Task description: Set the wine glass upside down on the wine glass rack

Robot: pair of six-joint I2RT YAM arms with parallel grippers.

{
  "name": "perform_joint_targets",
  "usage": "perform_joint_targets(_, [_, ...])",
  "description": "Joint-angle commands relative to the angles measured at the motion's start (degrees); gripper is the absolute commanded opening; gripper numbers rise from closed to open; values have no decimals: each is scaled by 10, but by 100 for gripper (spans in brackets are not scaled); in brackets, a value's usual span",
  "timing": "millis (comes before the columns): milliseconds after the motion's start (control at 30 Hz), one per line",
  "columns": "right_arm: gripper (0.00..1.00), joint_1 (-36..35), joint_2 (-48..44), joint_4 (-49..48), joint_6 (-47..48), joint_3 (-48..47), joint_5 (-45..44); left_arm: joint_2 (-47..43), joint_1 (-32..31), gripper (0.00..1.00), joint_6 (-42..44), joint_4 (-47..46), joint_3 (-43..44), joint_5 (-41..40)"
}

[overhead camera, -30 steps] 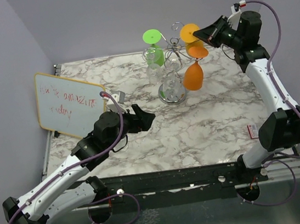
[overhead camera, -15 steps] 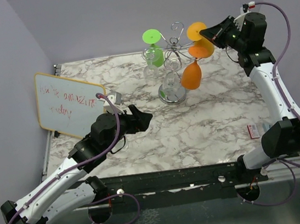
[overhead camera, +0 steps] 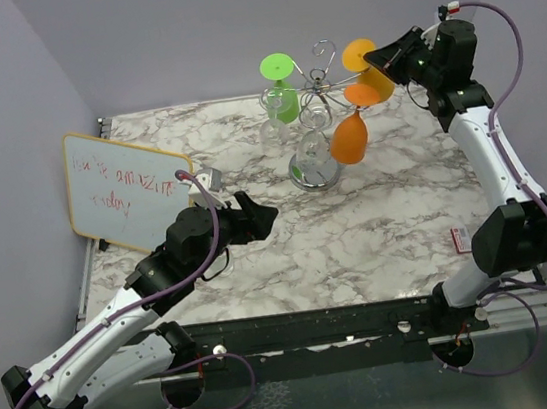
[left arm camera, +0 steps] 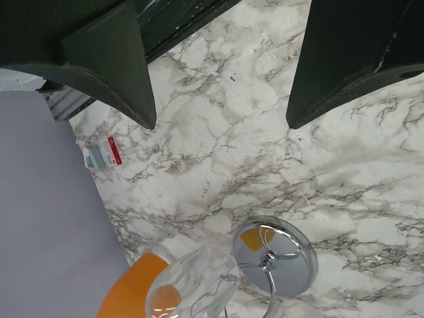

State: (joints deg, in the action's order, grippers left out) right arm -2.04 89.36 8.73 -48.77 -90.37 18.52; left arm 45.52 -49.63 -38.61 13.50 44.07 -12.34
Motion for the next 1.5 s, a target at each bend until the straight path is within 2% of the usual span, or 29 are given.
perform_joint_targets(0, [11,1,15,-10,21,-20,11,-2,-2,81,0,8,-10,-12])
perform_joint_targets(100, [18,1,17,-6,26,-21,12,0,-2,81,-1,6,-11,-7])
perform_joint_targets(333, [43,2,5,5,39,-20,5,-2,-2,81,0,7,-13,-13])
perform_joint_targets(533, [56,1,-18,23,58,-6,-12,-4,-2,81,17,24,-10,-28])
perform_joint_targets(767, [63,1,-73,33,73,23,-40,-12,-2,90,65,96,27,-53])
perform_joint_targets(867, [63,1,-113,38,90,47,-64,-11,-2,93,78,139,47,-63])
perform_joint_targets(967, [62,1,-168,65,116,77,-89,-12,-2,96,81,182,58,-80])
perform_joint_targets(1167, [62,1,-314,89,143,195,-139,-10,-2,98,49,277,70,-147])
perform_joint_targets(1233, [62,1,-361,115,147,226,-153,-10,-2,96,37,289,63,-150])
perform_joint_targets(1400, [61,1,-446,176,133,304,-165,17,-2,71,16,296,48,-138])
perform_joint_targets(1467, [60,1,-474,189,127,336,-157,35,-2,65,6,297,43,-145])
